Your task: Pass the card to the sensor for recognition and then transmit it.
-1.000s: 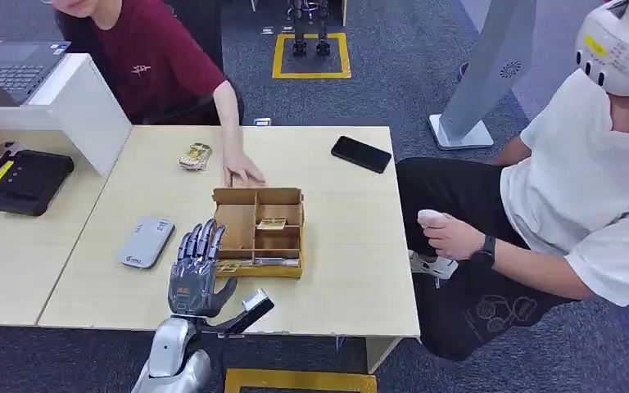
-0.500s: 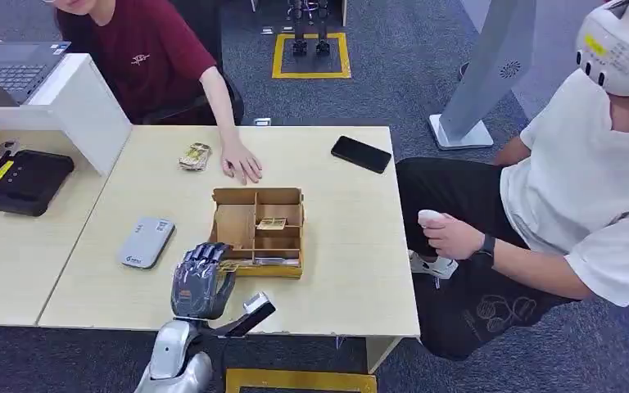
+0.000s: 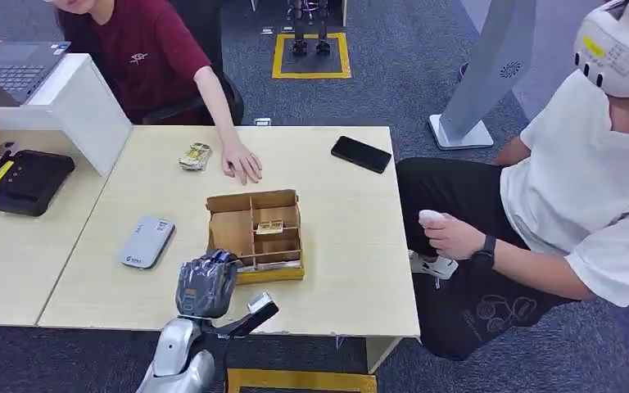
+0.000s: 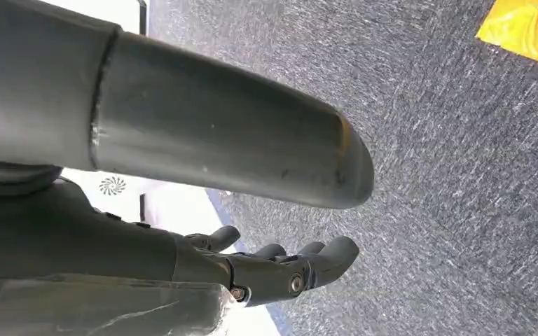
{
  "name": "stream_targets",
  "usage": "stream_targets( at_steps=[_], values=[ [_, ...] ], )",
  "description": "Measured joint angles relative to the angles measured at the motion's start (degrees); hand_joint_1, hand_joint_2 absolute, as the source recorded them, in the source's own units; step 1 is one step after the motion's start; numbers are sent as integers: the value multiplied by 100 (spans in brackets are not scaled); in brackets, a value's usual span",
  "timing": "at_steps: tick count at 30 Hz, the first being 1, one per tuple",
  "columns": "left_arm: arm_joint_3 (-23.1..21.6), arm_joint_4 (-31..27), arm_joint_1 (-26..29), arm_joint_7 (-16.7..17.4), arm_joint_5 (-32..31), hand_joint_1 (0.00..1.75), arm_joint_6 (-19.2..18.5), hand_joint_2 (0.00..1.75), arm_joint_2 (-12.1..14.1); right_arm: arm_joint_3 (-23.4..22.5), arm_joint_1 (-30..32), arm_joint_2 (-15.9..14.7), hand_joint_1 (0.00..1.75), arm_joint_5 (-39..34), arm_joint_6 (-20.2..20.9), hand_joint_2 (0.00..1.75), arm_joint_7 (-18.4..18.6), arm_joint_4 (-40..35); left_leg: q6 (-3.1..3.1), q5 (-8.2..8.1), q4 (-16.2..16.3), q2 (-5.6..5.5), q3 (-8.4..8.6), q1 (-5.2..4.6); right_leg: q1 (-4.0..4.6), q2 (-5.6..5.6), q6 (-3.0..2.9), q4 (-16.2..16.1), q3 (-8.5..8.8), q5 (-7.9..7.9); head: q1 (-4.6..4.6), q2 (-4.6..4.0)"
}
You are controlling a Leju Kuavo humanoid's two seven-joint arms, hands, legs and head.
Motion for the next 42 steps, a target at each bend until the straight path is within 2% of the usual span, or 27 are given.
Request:
stream_targets(
  at_steps=[9,12,16,18,20,22,24,26,32,39,42],
  values=[
    [20,90,-26,-79,64,175,0,175,-31,-4,-1,0,0,0,-7,0,24,0,0,0,0,0,1,0,0,-1,0,0,3,0,0,-2],
    [44,90,-24,-401,305,175,0,175,-57,-9,0,0,0,-9,-7,0,24,0,0,1,0,-1,2,0,0,-1,0,0,2,0,0,0],
    [81,-214,21,-1091,769,175,2,175,-181,-61,1,0,0,-63,-9,0,35,0,0,1,0,-5,-1,0,0,-1,0,0,1,0,0,-2],
    [24,-506,17,-930,1032,175,2,175,-192,-105,2,0,0,-103,-13,0,35,0,0,1,0,-2,0,0,0,2,0,0,0,1,0,0],
    [-248,-930,-2,-447,1240,175,2,175,-85,-138,11,0,0,-118,-13,0,35,0,0,1,1,-1,-1,0,0,1,-1,0,-2,2,2,0],
    [-556,-1391,-51,25,1333,175,2,175,127,-157,16,0,0,-122,-13,0,33,0,-1,1,1,-4,-1,0,1,-2,-2,0,-2,2,0,0],
    [-800,-1749,-97,223,1452,175,2,175,333,-171,12,0,0,-122,-13,0,13,0,-4,3,0,-4,0,0,3,-2,-2,3,-1,2,0,0],
    [-953,-2044,-122,297,1528,175,2,175,528,-179,13,0,0,-122,-13,0,-2,0,-4,4,0,-1,1,1,4,1,-3,5,-2,2,0,-2],
    [-1128,-2441,-194,365,1600,175,2,175,916,-225,17,0,0,-116,-13,0,-28,0,-9,7,0,-1,1,5,5,0,-4,6,-4,1,0,-2],
    [-1185,-2542,-249,415,1661,175,2,175,1082,-245,16,0,0,-85,-7,0,-44,0,-9,7,0,-2,0,5,4,0,-3,5,-4,2,0,-2],
    [-1145,-2383,-552,418,1779,175,2,175,1091,-236,10,0,0,-9,0,0,-63,0,-3,12,1,-8,-2,5,4,-6,-2,5,-2,3,2,0]
  ],
)
